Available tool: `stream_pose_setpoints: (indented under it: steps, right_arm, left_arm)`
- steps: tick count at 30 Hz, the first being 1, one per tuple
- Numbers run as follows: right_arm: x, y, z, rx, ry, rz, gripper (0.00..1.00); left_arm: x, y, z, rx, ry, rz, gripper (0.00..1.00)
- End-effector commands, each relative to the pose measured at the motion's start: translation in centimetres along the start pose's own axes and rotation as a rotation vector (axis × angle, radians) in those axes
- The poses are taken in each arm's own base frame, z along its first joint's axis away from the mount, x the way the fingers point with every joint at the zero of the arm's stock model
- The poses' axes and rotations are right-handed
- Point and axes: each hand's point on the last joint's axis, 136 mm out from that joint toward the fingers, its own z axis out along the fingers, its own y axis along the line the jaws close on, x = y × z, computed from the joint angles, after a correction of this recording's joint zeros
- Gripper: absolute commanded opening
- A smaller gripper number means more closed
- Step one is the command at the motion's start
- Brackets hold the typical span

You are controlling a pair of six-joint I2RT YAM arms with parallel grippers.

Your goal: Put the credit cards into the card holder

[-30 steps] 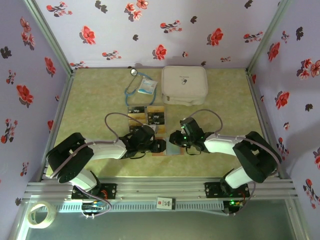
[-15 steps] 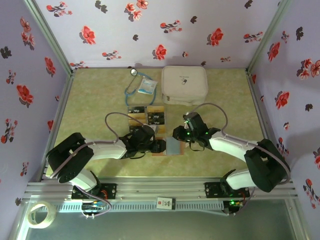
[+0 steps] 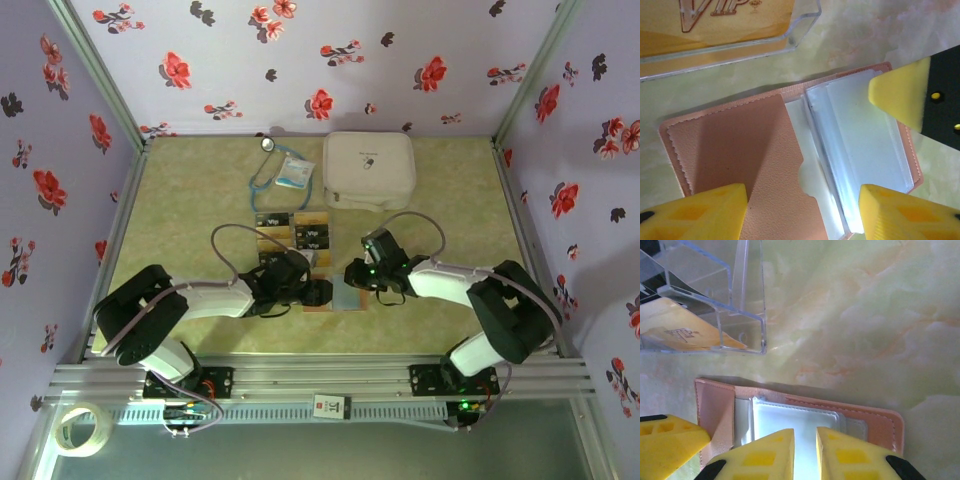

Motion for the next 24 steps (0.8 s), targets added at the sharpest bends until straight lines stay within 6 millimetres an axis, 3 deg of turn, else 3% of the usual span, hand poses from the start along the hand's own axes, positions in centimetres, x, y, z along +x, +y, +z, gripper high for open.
stream_pose_setpoints:
  steps: [1, 9, 19, 24]
  right_arm:
    - [-0.2, 1.1, 0.5, -0.044, 0.000, -0.012, 0.17]
    - [0.4, 2.3, 1.0, -0.081, 0.000, -0.004, 0.17]
    - [0.7, 2.1, 1.2, -0.078, 0.000, 0.006, 0.16]
    - [0.0, 2.2, -0.1, -0.049, -0.018, -0.039, 0.16]
  left_arm:
    - [0.4, 0.9, 0.4, -0.053, 0.023, 0.036, 0.63]
    - [0.5, 0.2, 0.2, -0.080, 0.038, 0.106, 0.64]
    - [1.0, -0.4, 0.6, -0.109, 0.057, 0.174, 0.65]
    - [0.7, -0.4, -0.1, -0.124, 0.053, 0.160, 0.66]
